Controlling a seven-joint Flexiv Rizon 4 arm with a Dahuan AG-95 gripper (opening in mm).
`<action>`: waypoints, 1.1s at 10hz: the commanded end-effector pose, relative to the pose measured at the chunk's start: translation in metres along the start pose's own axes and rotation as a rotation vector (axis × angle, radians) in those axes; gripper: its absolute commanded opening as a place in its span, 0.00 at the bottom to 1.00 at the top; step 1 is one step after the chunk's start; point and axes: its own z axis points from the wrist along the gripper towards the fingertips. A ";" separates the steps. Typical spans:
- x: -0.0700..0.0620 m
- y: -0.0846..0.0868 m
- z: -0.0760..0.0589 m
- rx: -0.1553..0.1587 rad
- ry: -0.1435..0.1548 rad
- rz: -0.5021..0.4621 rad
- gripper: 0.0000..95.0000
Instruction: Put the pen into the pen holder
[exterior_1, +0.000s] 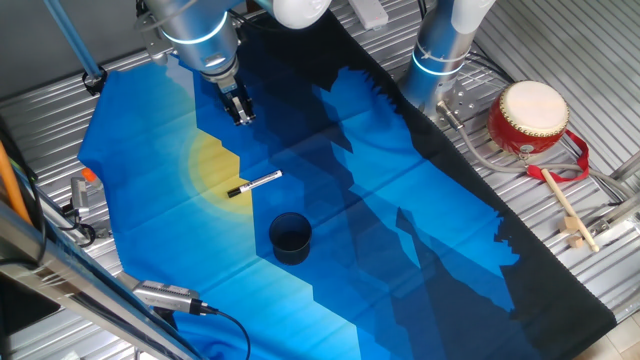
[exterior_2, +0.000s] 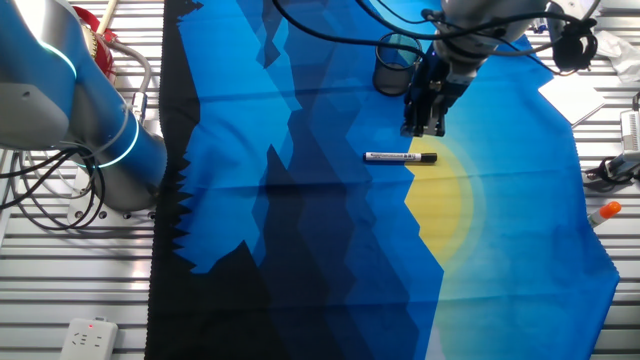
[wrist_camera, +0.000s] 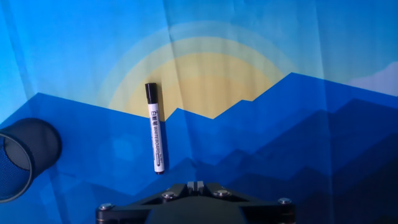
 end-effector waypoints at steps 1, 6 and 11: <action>0.000 0.000 0.000 0.001 0.000 -0.001 0.00; 0.001 0.000 0.000 0.001 0.001 -0.007 0.00; 0.002 -0.001 0.001 0.002 0.001 -0.011 0.00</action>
